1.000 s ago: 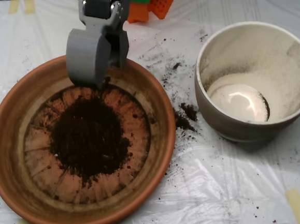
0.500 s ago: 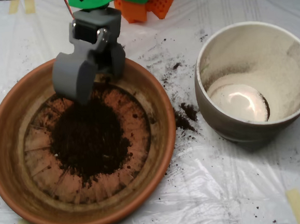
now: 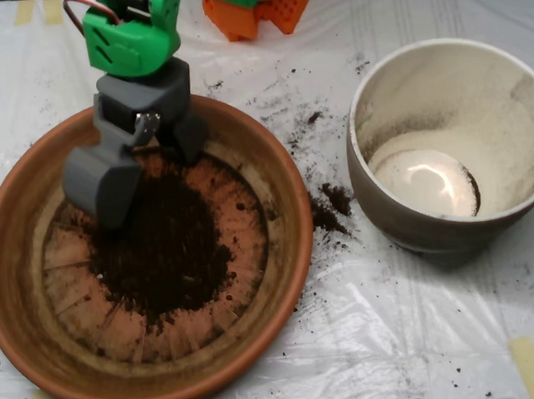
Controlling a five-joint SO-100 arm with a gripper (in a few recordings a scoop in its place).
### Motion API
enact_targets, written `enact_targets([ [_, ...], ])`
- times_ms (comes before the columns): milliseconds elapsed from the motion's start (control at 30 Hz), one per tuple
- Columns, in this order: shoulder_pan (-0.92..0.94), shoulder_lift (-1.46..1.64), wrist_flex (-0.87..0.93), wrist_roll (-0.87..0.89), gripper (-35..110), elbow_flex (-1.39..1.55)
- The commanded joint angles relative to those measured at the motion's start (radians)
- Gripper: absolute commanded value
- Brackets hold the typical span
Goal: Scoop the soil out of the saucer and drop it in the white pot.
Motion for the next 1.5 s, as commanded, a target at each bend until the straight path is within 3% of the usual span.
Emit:
enact_targets([
  [0, 0.014, -0.003, -0.003, 0.006, 42, -0.106],
  [300, 0.018, -0.236, 0.057, 0.011, 41, -0.311],
  [500, 0.028, -0.511, 0.245, -0.009, 37, -0.634],
  [700, -0.003, -0.460, 0.209, -0.023, 33, -0.575],
  [867, -0.015, -0.442, 0.209, -0.009, 11, -0.561],
  [967, -0.014, -0.437, 0.206, -0.014, 6, -0.558],
  [1467, -0.044, -0.298, 0.212, -0.032, -1, -0.531],
])
